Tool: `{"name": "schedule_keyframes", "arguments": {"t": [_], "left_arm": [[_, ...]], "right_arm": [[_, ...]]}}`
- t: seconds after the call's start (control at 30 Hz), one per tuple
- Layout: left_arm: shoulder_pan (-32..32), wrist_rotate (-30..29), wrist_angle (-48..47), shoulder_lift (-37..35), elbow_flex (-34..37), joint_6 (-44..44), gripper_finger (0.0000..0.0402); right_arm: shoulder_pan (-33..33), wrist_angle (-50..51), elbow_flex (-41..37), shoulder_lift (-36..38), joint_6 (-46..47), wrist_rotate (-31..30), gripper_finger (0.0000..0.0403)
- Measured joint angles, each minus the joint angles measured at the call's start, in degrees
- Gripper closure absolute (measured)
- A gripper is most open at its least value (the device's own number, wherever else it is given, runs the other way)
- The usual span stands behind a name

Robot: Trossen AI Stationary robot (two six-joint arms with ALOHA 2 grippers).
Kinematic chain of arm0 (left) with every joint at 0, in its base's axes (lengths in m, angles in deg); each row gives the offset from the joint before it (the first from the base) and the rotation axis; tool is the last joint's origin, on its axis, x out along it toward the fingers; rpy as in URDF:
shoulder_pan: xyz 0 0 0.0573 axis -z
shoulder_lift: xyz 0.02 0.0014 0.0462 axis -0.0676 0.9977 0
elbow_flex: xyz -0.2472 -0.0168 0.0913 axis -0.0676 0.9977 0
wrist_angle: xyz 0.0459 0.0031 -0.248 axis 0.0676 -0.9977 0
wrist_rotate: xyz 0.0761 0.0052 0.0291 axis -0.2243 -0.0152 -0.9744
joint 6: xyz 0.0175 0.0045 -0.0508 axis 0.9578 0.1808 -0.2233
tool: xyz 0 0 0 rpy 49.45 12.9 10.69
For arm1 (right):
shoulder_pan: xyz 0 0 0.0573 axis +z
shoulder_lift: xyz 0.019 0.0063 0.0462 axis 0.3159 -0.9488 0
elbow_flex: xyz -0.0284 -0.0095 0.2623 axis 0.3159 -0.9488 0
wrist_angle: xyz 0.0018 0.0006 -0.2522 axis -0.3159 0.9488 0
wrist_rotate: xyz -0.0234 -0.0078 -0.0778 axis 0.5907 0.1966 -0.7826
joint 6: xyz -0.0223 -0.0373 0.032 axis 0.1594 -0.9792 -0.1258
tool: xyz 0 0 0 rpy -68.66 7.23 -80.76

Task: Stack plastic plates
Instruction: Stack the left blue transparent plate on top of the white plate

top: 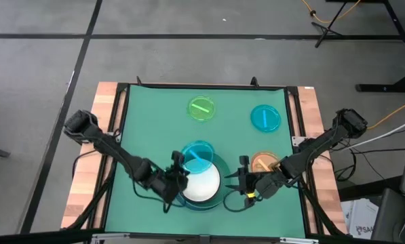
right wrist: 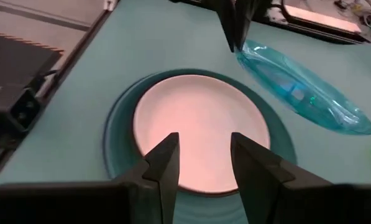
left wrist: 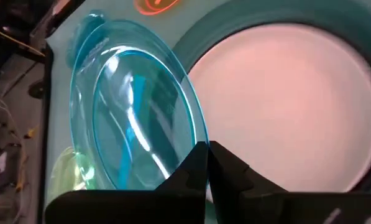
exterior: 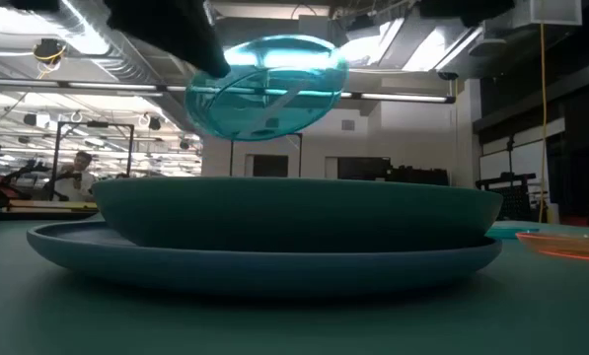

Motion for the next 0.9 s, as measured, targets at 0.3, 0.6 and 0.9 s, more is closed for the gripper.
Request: {"name": "schedule_keyframes", "arguments": {"t": [0.3,0.6,0.9], "left_arm": [[5.06,-0.04,-9.02,11.52,-15.04,-7.81,0.04],[7.0,1.57,-8.65,17.8,-20.35,-7.96,0.0399],[6.0,4.09,-8.85,21.26,-20.12,-9.44,0.0398]], "right_arm": [[8.93,-3.49,0.09,0.0,0.02,-7.93,0.0269],[14.52,-7.93,0.09,-0.19,3.25,-8.85,0.0269],[14.51,-11.82,0.14,-2.29,6.57,-8.38,0.0269]]}}
